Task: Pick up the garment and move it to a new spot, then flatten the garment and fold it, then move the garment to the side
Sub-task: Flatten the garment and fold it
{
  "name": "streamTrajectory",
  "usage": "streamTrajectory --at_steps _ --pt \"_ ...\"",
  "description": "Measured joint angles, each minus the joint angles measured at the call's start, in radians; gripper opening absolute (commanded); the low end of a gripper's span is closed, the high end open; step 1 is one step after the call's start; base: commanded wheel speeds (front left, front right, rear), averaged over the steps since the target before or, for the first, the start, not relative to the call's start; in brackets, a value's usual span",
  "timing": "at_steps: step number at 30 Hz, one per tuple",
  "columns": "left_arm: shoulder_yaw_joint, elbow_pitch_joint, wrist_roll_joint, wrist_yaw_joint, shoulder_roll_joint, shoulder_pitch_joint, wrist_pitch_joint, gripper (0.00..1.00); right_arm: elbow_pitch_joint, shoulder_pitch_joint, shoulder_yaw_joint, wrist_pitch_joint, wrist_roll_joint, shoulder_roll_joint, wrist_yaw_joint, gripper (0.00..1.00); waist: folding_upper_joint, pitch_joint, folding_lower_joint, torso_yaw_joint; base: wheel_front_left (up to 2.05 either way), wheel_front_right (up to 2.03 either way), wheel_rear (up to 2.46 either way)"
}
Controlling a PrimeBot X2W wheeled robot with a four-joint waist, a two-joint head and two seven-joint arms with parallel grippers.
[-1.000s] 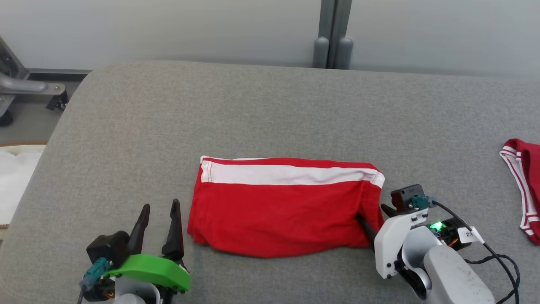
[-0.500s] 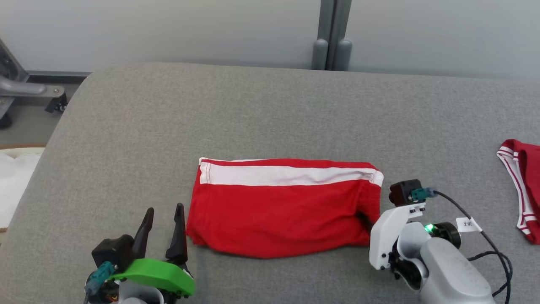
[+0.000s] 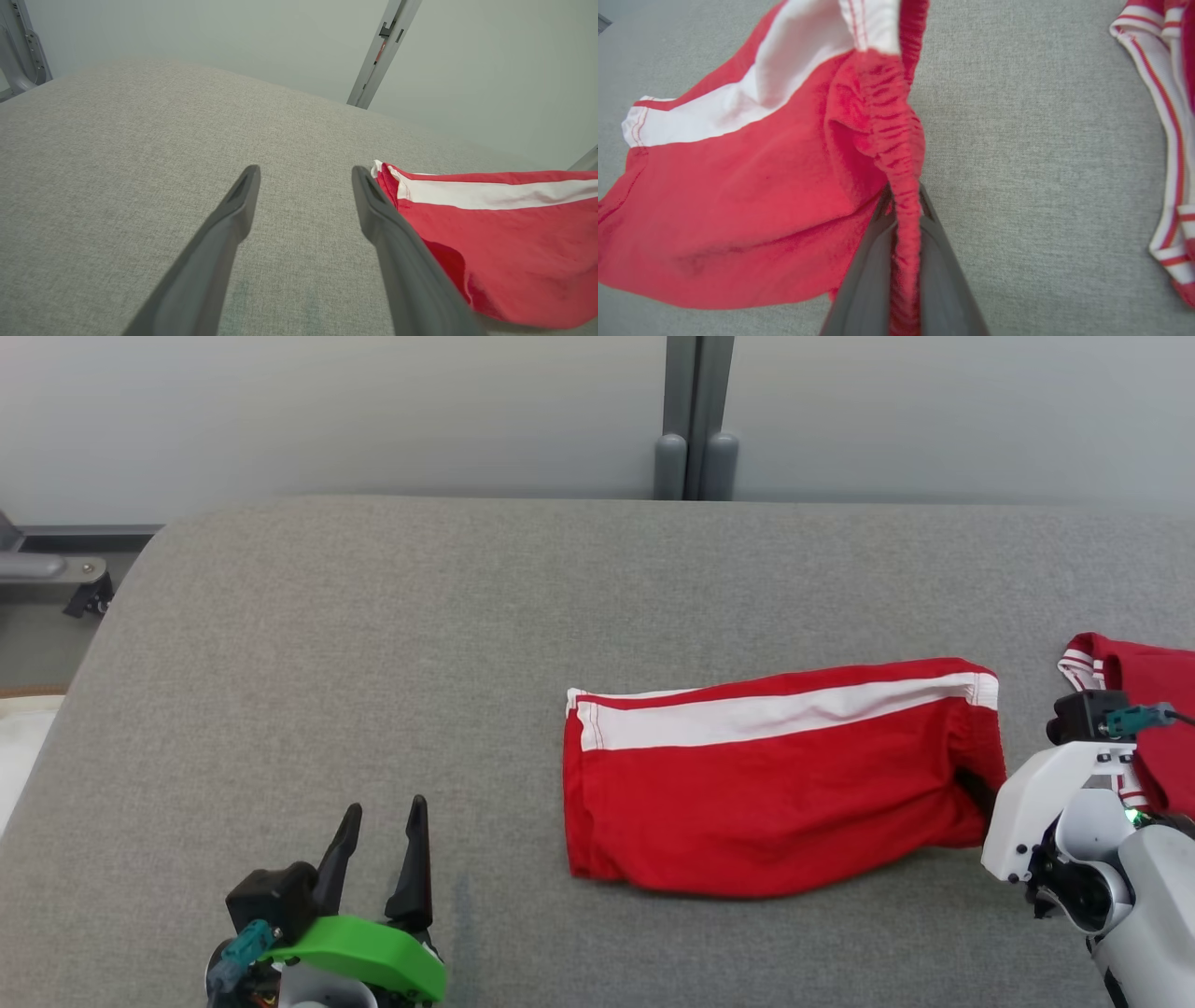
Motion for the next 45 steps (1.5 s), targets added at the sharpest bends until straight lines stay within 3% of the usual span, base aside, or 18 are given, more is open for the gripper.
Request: streamTrajectory --at_steps 3,7,14,28,29,30,31,32,41,45 --pt "0.001 0.001 0.0 0.0 0.0 0.002 0.0 1.0 -0.044 0.017 -0.007 0.024 0.03 -0.002 0.0 0.0 0.0 -0.003 0.0 -0.007 0.0 0.0 0.0" --pt "0.0 0.001 0.0 -0.001 0.003 0.002 0.0 1.0 -0.139 0.025 -0.012 0.057 0.123 0.054 0.0 0.0 0.0 -0.002 0.0 -0.012 0.0 0.0 0.0" --pt "-0.001 -0.006 -0.003 -0.001 0.007 -0.001 0.0 1.0 -0.255 0.003 0.079 0.086 0.121 0.13 0.0 0.0 0.0 0.007 0.0 -0.005 0.0 0.0 0.0" --pt "-0.01 -0.021 -0.006 -0.002 0.001 -0.027 0.0 1.0 -0.054 -0.103 0.212 0.014 -0.013 0.246 0.0 0.0 -0.0001 0.034 0.0 0.078 0.0 0.0 0.0" --pt "-0.01 -0.021 -0.006 -0.002 0.0 -0.028 0.0 1.0 -0.042 -0.111 0.228 0.005 -0.018 0.251 0.0 0.11 -0.0001 0.037 0.0 0.083 0.0 0.0 0.0" --pt "-0.011 -0.021 -0.006 -0.002 0.0 -0.029 0.0 1.0 -0.033 -0.116 0.238 -0.004 -0.02 0.254 0.0 0.37 -0.0001 0.039 0.0 0.086 0.0 0.0 0.0" --pt "-0.012 -0.021 -0.006 -0.002 -0.001 -0.03 0.0 1.0 -0.024 -0.124 0.255 -0.016 -0.024 0.255 0.0 0.95 -0.0001 0.041 0.0 0.089 0.0 0.0 0.0" --pt "-0.011 -0.021 -0.006 -0.002 -0.002 -0.03 0.0 1.0 -0.021 -0.131 0.273 -0.027 -0.028 0.257 0.0 1.0 0.0 0.043 0.0 0.091 0.0 0.0 0.0" --pt "-0.005 -0.032 -0.005 -0.004 -0.01 -0.041 0.0 1.0 -0.068 -0.144 0.412 -0.117 0.026 0.261 0.0 1.0 0.0 0.048 0.0 0.073 0.0 0.0 0.0" --pt "-0.005 -0.04 0.001 -0.005 -0.012 -0.052 0.0 1.0 -0.085 -0.154 0.432 -0.208 -0.016 0.238 0.0 1.0 0.0 0.048 0.0 0.054 0.0 0.0 0.0"
